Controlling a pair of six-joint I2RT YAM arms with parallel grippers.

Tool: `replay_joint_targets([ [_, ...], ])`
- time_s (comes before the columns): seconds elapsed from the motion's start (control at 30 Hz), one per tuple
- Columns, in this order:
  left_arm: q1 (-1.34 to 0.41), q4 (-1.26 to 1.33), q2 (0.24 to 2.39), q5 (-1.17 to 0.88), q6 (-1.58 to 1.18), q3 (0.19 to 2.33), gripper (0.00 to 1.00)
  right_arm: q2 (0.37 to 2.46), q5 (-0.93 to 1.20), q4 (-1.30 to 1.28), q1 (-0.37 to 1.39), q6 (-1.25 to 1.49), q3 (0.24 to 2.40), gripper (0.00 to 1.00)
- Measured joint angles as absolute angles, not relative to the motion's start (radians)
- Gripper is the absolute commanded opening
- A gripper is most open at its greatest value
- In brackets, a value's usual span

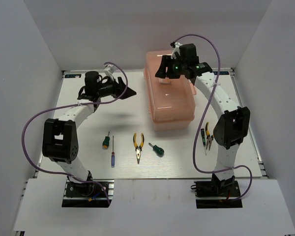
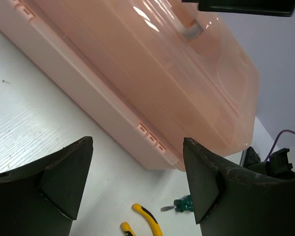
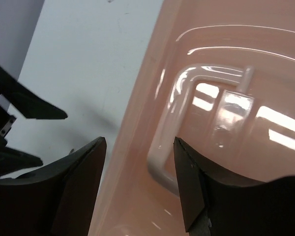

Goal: Sort the tools into containers

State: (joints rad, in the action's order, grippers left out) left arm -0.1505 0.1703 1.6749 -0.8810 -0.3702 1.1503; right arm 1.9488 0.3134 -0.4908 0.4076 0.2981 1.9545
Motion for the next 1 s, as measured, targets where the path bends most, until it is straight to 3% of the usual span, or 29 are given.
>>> replay_joint_targets([
  [0.2, -0.181, 0.215, 1.694, -0.886, -0.374, 1.168, 0.82, 1.977, 0.178, -0.493, 0.419, 0.356, 1.966, 0.64],
  [0.6, -0.234, 0.311, 1.694, -0.897, -0.374, 1.196, 0.81, 2.003, 0.167, -0.467, 0.434, 0.461, 1.966, 0.62],
  [0.67, -0.240, 0.315, 1.694, -0.895, -0.370, 1.205, 0.81, 2.003, 0.175, -0.467, 0.432, 0.479, 1.965, 0.58],
  [0.83, -0.255, 0.315, 1.694, -0.879, -0.358, 1.237, 0.79, 2.003, 0.193, -0.462, 0.414, 0.521, 1.947, 0.35],
  [1.0, -0.272, 0.313, 1.695, -0.874, -0.353, 1.300, 0.79, 2.004, 0.220, -0.461, 0.398, 0.560, 1.940, 0.31],
])
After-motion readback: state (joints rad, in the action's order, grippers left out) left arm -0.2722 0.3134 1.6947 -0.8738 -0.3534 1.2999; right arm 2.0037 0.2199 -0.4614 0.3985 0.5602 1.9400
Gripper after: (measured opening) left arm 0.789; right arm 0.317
